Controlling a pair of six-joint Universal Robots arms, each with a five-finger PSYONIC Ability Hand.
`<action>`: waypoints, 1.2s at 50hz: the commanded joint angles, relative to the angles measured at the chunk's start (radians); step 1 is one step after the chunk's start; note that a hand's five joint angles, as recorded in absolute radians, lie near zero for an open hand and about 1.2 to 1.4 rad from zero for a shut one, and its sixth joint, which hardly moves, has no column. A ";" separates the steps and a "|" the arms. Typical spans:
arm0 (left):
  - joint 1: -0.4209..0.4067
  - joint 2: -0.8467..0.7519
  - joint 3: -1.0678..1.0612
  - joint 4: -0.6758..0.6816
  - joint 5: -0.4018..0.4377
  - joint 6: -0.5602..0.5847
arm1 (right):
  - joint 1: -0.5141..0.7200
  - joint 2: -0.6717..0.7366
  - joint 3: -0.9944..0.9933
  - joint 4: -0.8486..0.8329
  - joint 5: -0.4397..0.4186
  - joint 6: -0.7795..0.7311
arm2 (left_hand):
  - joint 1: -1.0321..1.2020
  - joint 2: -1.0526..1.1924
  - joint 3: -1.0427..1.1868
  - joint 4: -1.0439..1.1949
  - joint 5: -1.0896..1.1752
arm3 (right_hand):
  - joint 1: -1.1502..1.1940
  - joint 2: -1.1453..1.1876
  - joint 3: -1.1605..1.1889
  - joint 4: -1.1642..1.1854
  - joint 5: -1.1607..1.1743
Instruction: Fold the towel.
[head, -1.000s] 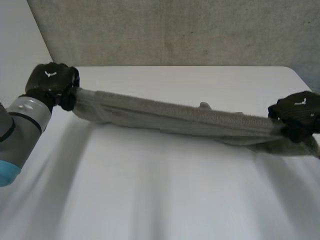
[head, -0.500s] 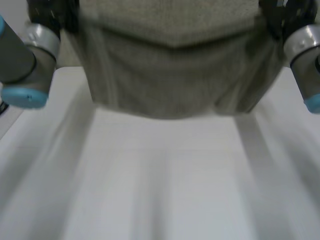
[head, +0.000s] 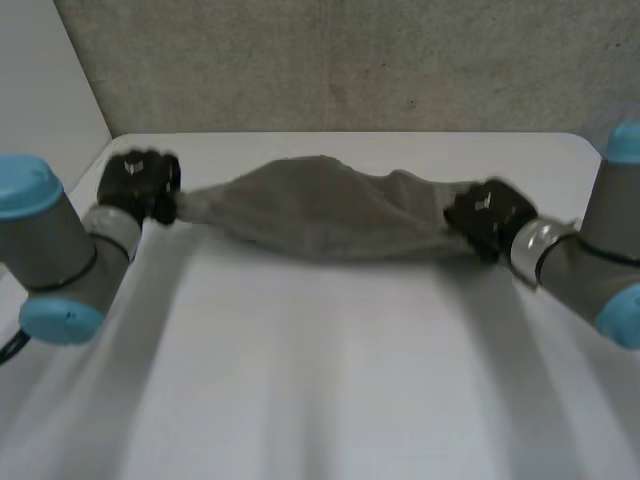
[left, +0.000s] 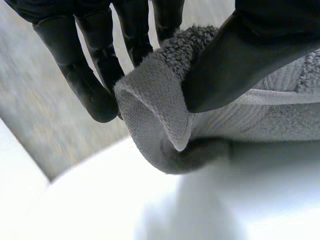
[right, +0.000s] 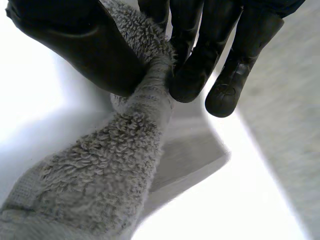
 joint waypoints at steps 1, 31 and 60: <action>0.013 0.006 -0.123 -0.002 0.001 0.112 | 0.000 0.048 0.107 0.008 0.004 0.011 | -0.054 -0.105 -0.153 -0.129 -0.277 | 0.059 0.079 0.035 0.040 0.039; 0.058 0.051 -0.149 -0.002 -0.002 0.107 | -0.110 -0.102 0.363 -0.171 0.009 0.091 | -0.054 -0.105 -0.153 -0.129 -0.277 | -0.494 -0.475 -0.519 -0.514 -0.515; 0.058 0.247 -0.146 -0.065 0.000 0.118 | -0.196 -0.408 0.276 -0.023 -0.003 0.077 | -0.054 -0.105 -0.153 -0.129 -0.277 | 0.059 0.079 0.035 0.040 0.039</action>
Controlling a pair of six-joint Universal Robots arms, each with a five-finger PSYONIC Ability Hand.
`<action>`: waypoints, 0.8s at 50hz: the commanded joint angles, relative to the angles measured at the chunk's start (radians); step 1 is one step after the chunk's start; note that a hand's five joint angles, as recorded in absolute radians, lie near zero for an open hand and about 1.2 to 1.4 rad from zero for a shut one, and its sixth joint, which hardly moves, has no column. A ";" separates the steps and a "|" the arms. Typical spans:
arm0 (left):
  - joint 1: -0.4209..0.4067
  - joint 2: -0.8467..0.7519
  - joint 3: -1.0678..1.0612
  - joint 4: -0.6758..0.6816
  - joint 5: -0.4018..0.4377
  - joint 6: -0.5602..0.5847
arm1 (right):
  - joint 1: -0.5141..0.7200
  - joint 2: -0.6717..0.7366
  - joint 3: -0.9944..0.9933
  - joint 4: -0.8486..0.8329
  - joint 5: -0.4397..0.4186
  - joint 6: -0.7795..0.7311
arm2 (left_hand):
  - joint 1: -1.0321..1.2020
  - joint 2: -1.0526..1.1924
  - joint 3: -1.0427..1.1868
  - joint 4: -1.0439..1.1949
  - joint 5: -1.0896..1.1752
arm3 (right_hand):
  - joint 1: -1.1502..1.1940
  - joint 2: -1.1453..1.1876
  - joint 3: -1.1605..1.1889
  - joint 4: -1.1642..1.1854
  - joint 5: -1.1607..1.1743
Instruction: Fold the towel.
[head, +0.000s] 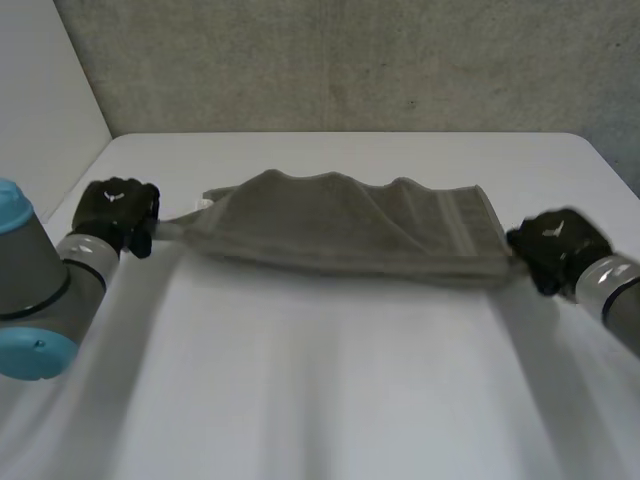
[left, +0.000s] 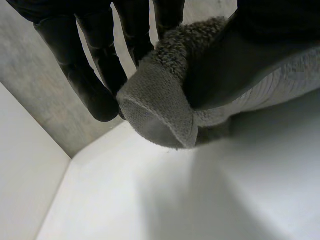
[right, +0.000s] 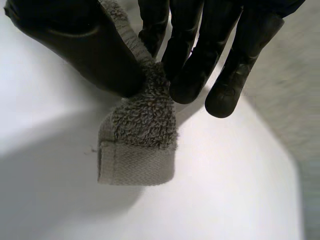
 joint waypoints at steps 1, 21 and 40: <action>0.002 0.138 0.004 -0.040 0.003 0.006 | -0.023 -0.168 -0.072 0.122 -0.014 -0.001 | -0.054 -0.105 -0.153 -0.129 -0.277 | 0.068 0.063 0.050 0.048 0.054; 0.007 0.301 -0.096 -0.253 0.023 0.176 | -0.072 -0.238 -0.148 0.593 -0.085 -0.154 | -0.054 -0.105 -0.153 -0.129 -0.277 | 0.068 0.063 0.050 0.048 0.054; -0.010 -0.093 0.137 -0.245 0.010 0.216 | -0.053 0.127 -0.329 0.489 -0.076 -0.159 | -0.054 -0.105 -0.153 -0.129 -0.277 | 0.068 0.063 0.050 0.048 0.054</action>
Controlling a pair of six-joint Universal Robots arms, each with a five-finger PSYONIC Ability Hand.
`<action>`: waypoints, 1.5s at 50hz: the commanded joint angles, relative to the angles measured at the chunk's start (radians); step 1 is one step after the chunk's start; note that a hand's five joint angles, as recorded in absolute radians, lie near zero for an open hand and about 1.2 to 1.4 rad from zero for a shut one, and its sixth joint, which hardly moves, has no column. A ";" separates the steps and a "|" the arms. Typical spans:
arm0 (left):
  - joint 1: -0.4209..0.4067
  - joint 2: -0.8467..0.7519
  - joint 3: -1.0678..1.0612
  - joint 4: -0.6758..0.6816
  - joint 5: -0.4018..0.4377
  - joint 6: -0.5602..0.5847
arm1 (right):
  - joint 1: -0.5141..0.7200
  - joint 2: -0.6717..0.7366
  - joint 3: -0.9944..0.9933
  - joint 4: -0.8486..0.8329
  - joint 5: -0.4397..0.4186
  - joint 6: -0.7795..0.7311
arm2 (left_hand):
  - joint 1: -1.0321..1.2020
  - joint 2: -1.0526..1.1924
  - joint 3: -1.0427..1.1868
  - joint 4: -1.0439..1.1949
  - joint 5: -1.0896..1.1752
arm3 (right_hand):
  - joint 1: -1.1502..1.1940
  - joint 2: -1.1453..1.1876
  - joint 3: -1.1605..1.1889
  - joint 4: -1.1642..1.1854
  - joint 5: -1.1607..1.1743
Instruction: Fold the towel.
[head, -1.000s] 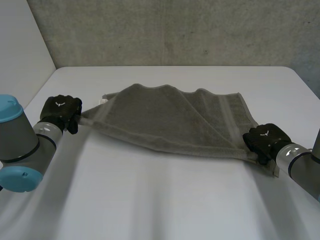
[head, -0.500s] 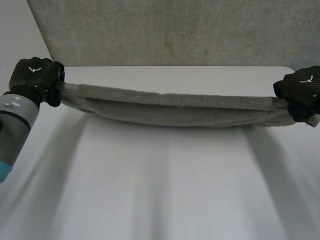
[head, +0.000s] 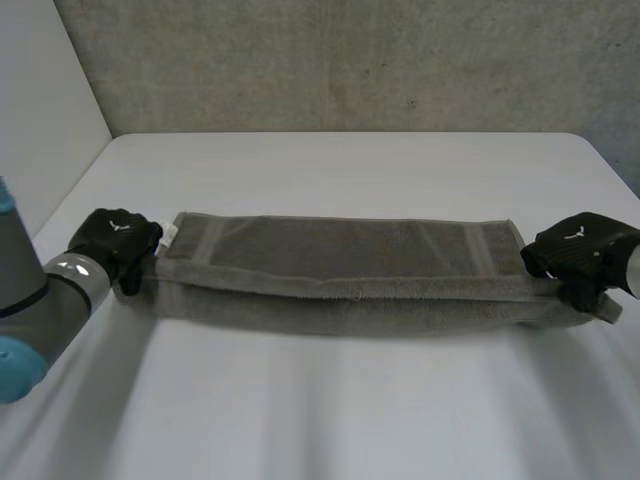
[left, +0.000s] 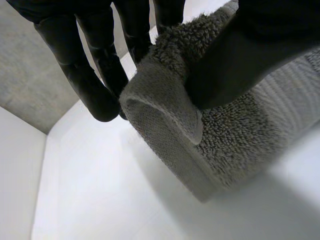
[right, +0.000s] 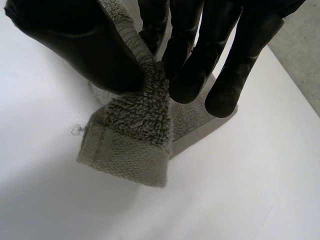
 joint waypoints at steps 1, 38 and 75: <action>-0.018 -0.157 0.165 0.006 -0.011 -0.020 | 0.010 0.165 -0.113 -0.081 0.007 0.021 | -0.054 -0.105 -0.153 -0.129 -0.277 | 0.068 0.063 0.045 0.046 0.050; -0.110 -0.590 0.678 0.101 -0.129 -0.002 | 0.171 0.648 -0.589 -0.414 0.219 0.158 | -1.276 -1.327 -1.375 -1.350 -1.499 | -1.154 -1.159 -1.177 -1.176 -1.172; -0.081 -0.139 0.104 0.164 0.097 -0.211 | 0.070 0.113 0.058 -0.435 0.113 0.278 | -1.246 -1.297 -1.345 -1.320 -1.469 | -1.108 -1.113 -1.131 -1.131 -1.127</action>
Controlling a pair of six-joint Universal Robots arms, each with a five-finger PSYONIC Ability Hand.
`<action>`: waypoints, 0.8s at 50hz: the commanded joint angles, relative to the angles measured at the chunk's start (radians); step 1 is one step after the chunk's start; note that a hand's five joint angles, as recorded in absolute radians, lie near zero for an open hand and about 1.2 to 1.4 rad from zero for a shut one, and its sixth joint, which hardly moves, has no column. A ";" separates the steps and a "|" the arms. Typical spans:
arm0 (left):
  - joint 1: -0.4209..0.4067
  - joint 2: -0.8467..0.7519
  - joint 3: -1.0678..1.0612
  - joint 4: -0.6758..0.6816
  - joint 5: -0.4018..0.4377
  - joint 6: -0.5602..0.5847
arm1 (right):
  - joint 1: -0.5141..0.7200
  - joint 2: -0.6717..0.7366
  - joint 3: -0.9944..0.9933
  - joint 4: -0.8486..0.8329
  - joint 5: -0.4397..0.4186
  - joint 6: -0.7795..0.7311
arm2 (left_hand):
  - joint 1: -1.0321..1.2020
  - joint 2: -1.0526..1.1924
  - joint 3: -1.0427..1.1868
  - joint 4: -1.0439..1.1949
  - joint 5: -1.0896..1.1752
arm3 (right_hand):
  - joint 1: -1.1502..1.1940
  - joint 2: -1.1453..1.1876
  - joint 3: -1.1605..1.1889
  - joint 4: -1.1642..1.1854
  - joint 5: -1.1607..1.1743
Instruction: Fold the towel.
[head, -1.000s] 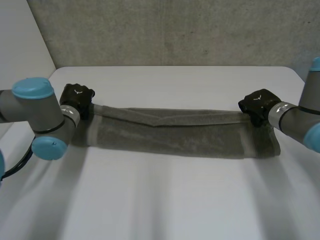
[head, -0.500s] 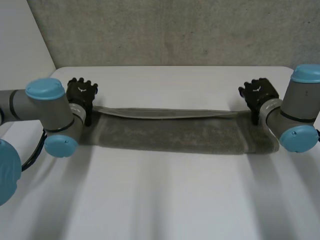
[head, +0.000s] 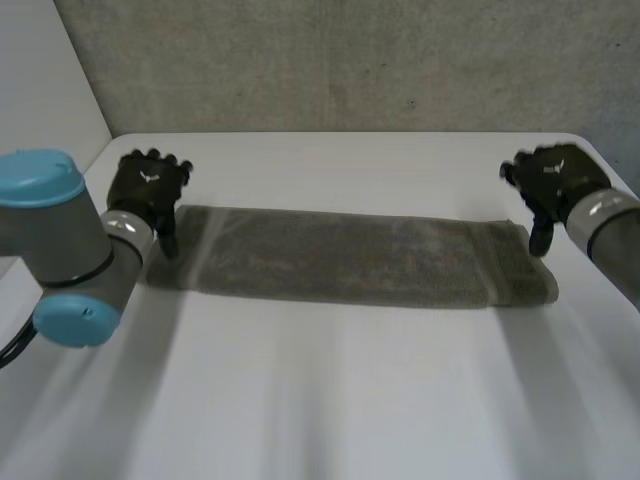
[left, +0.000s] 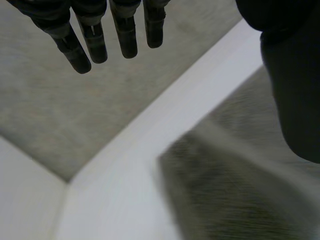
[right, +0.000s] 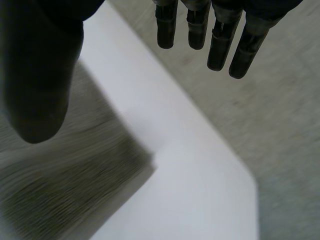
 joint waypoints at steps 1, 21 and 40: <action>0.061 0.049 -0.161 0.007 0.204 -0.149 | -0.097 -0.027 0.184 -0.008 -0.121 0.005 | -0.065 -0.055 -0.042 -0.059 -0.194 | 0.015 0.000 0.002 -0.013 0.013; 0.079 0.047 -0.194 0.029 0.207 -0.186 | -0.159 0.182 0.199 -0.224 -0.169 -0.004 | -0.062 -0.052 -0.039 -0.056 -0.191 | 0.435 0.420 0.422 0.407 0.433; 0.085 0.070 -0.202 0.041 0.203 -0.186 | -0.298 0.147 0.092 -0.188 -0.043 -0.076 | -0.062 -0.052 -0.039 -0.056 -0.191 | 1.162 1.147 1.149 1.134 1.160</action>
